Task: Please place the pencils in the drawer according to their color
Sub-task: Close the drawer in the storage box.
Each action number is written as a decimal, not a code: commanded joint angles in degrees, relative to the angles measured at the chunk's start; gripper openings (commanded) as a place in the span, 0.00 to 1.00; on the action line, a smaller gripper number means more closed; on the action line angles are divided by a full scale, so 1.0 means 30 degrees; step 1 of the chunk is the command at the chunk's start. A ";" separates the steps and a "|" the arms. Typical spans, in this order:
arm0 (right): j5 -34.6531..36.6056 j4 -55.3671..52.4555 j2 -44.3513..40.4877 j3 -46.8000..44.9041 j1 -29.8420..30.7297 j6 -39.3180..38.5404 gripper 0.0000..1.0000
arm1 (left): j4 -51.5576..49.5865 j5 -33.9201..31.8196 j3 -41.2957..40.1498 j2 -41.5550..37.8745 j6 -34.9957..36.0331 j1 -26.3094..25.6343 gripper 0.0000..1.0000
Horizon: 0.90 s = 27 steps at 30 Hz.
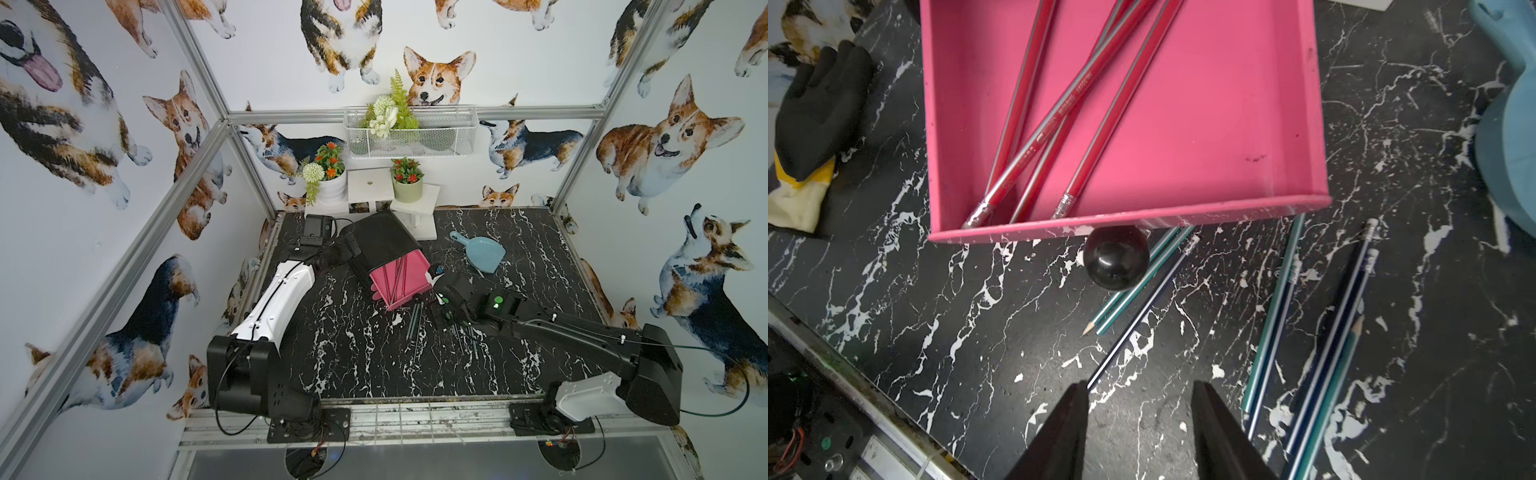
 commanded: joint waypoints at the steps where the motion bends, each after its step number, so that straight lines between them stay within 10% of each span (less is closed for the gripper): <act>1: 0.0152 0.3297 -0.0071 -0.0833 -0.0018 0.0235 0.46 | 0.0105 -0.0149 0.0107 -0.0030 -0.0001 0.0008 1.00; 27: 0.0591 0.6242 0.3596 0.0845 -0.1077 -0.2739 0.42 | 0.0157 -0.0078 -0.0004 -0.0120 0.0006 0.0010 1.00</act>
